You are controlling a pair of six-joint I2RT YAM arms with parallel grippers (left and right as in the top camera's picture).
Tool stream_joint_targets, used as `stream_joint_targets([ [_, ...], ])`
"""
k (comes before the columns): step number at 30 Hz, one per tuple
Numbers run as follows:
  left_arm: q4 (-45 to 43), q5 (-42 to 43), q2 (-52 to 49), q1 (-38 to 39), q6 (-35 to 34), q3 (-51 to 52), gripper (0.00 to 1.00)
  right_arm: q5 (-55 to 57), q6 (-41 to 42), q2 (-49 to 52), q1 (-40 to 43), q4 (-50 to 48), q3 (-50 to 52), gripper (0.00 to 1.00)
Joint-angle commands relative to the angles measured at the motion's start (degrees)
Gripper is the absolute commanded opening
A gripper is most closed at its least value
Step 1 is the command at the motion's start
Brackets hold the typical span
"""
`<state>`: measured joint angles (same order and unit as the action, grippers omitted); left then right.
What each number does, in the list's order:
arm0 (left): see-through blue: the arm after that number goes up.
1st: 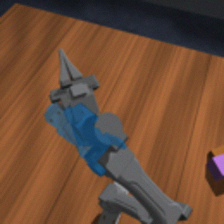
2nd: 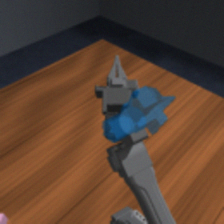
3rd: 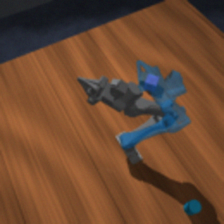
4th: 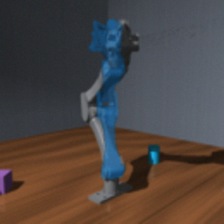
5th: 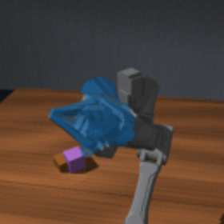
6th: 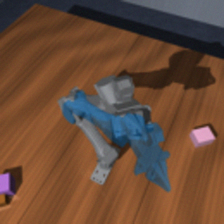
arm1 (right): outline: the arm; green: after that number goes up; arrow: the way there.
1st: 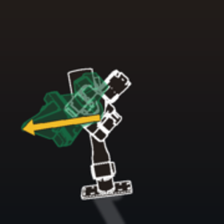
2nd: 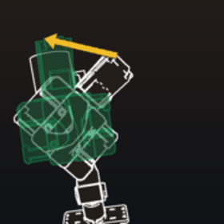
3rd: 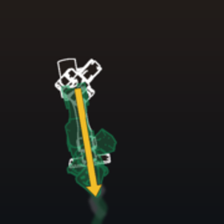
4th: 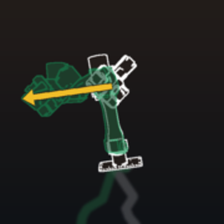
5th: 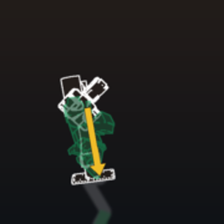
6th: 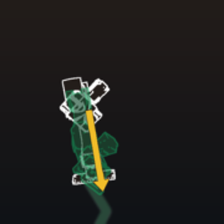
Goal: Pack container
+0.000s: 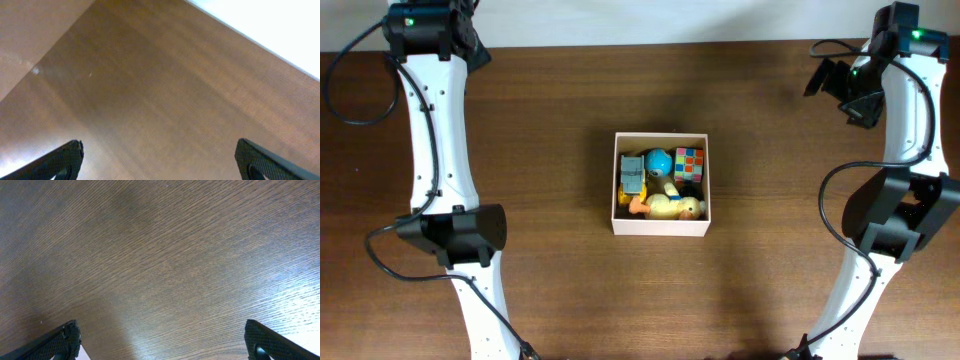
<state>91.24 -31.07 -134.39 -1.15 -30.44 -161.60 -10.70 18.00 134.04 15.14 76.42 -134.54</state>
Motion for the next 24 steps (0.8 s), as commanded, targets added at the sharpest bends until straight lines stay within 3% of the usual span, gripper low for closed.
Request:
stream_joint_targets([
  [1,3.37,1.66,0.24,-0.09,0.66,-1.03,0.99,-0.68,0.09,-1.46,0.00,-0.02,0.31,0.99],
  [7,4.98,4.55,5.92,-0.15,-3.45,-0.85,0.99,-0.68,0.09,-1.46,0.00,-0.02,0.31,0.99],
  [13,-3.41,2.34,17.11,-1.01,-3.39,3.87,0.99,-0.68,0.09,-1.46,0.00,-0.02,0.31,0.99],
  [17,-11.80,2.32,27.63,-2.95,-3.39,15.85,0.99,-0.68,0.09,-1.46,0.00,-0.02,0.31,0.99],
  [24,-33.81,2.08,49.37,-4.33,-3.37,52.24,0.99,-0.68,0.09,-1.46,0.00,-0.02,0.31,0.99],
])
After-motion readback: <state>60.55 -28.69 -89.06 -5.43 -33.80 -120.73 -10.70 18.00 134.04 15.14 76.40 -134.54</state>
